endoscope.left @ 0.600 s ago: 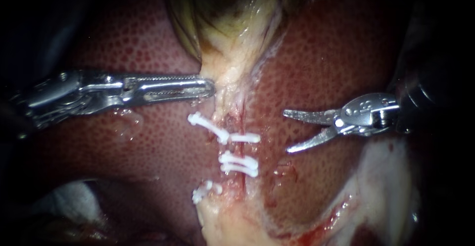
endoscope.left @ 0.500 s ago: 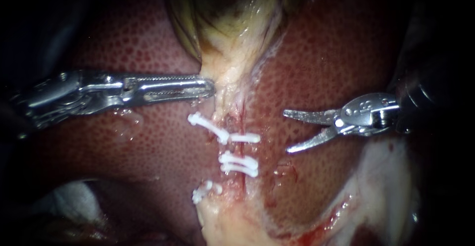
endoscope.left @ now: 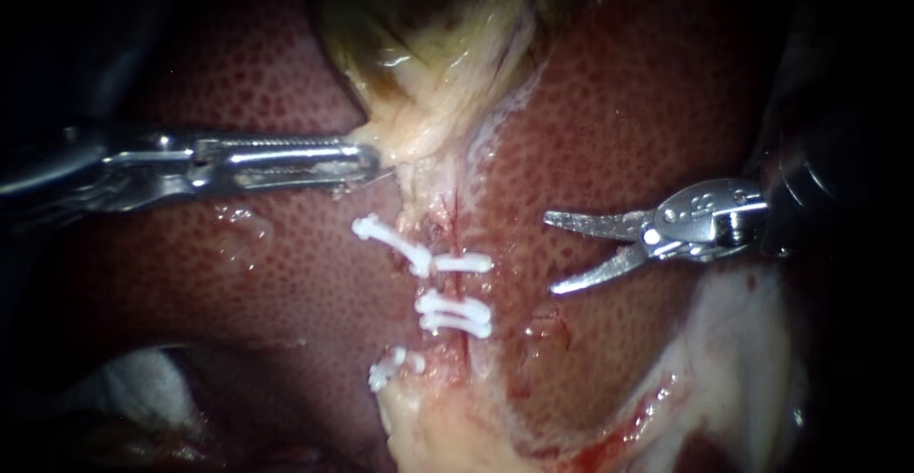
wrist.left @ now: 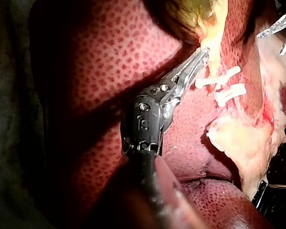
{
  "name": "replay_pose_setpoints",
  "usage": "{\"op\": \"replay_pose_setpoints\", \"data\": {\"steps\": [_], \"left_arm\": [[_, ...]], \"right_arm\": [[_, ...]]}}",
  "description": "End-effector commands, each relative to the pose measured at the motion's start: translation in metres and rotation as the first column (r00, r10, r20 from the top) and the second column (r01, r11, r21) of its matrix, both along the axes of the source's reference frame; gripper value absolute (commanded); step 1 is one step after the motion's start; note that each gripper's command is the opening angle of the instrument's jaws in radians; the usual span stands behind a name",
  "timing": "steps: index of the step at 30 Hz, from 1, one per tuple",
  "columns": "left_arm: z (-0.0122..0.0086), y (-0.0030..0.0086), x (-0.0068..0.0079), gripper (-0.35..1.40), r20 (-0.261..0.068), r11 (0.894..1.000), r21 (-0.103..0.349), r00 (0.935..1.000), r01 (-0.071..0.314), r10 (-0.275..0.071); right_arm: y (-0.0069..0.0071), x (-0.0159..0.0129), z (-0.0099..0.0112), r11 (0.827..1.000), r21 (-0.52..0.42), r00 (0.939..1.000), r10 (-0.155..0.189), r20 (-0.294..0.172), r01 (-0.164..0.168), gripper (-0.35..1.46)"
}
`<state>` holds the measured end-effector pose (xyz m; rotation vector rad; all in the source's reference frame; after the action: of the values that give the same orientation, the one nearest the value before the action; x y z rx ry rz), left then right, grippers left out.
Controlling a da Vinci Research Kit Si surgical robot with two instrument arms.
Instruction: Go to the cutting position right tube
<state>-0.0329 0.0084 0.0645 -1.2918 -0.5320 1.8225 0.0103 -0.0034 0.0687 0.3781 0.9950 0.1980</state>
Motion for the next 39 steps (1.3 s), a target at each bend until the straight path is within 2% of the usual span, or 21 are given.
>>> {"op": "replay_pose_setpoints", "data": {"steps": [1,10,16,24,31,39], "left_arm": [[-0.0004,0.0002,0.0003,-0.35,0.004,1.000,-0.008,1.0000,0.005,-0.005],[-0.0013,0.0002,0.0008,-0.35,0.006,1.000,-0.018,1.0000,0.006,-0.005],[-0.0013,0.0001,0.0009,-0.35,0.006,1.000,-0.018,1.0000,0.005,-0.005],[-0.0013,0.0002,0.0010,-0.35,0.005,1.000,-0.019,1.0000,0.007,-0.007],[-0.0014,0.0002,0.0011,-0.35,0.005,1.000,-0.018,1.0000,0.006,-0.006],[-0.0014,0.0003,0.0011,-0.35,0.003,1.000,-0.019,1.0000,0.009,-0.008]], "right_arm": [[0.0000,0.0000,0.0000,1.000,0.000,1.0000,0.000,0.000,0.000,1.43],[-0.0002,0.0005,0.0002,1.000,-0.002,1.0000,0.002,0.001,-0.002,1.43],[-0.0007,0.0010,0.0012,1.000,-0.001,1.0000,-0.003,-0.008,0.003,1.43],[-0.0028,0.0029,0.0054,0.999,0.038,0.9995,-0.032,-0.003,0.032,1.43],[-0.0042,0.0042,0.0088,0.995,0.096,0.9993,-0.037,0.004,0.037,1.43],[-0.0057,0.0064,0.0112,0.987,0.150,0.9987,-0.050,-0.005,0.050,1.43]]}}
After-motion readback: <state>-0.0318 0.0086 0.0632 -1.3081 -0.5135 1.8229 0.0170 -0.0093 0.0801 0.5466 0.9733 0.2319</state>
